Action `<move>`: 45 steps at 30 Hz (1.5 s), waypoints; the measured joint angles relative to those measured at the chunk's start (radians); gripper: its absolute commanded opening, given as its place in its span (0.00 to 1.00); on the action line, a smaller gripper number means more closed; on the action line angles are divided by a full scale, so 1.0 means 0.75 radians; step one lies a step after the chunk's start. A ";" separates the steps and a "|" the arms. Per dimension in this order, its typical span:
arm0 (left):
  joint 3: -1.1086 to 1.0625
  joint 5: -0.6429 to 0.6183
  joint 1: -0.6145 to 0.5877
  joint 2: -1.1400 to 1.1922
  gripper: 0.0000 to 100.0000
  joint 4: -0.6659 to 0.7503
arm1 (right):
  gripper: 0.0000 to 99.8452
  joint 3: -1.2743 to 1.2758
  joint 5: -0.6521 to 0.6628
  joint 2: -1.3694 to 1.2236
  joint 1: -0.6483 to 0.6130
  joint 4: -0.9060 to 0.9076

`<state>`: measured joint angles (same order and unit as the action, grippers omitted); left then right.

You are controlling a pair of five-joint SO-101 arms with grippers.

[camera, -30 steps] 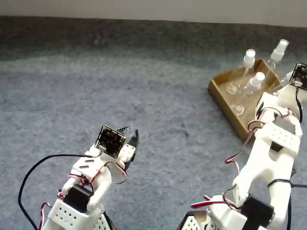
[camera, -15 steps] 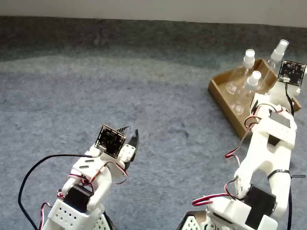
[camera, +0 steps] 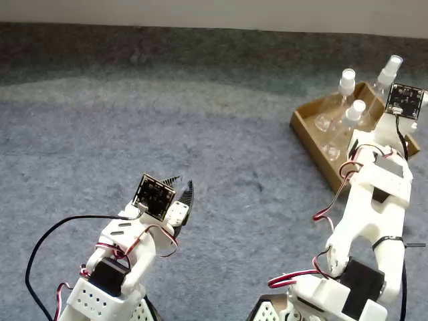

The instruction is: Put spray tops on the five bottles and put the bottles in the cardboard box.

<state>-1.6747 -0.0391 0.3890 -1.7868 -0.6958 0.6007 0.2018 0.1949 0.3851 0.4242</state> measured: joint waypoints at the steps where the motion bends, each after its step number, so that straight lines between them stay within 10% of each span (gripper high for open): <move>1: 0.000 0.000 0.000 0.000 0.05 0.000 | 0.15 0.000 0.000 0.000 0.000 0.004; 45: 0.000 0.000 0.000 0.000 0.05 0.000 | 0.24 -0.096 0.000 0.421 0.000 0.485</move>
<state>-1.6747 -0.0391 0.3890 -1.7868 -0.6958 0.5286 0.2018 0.5109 0.3851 0.7879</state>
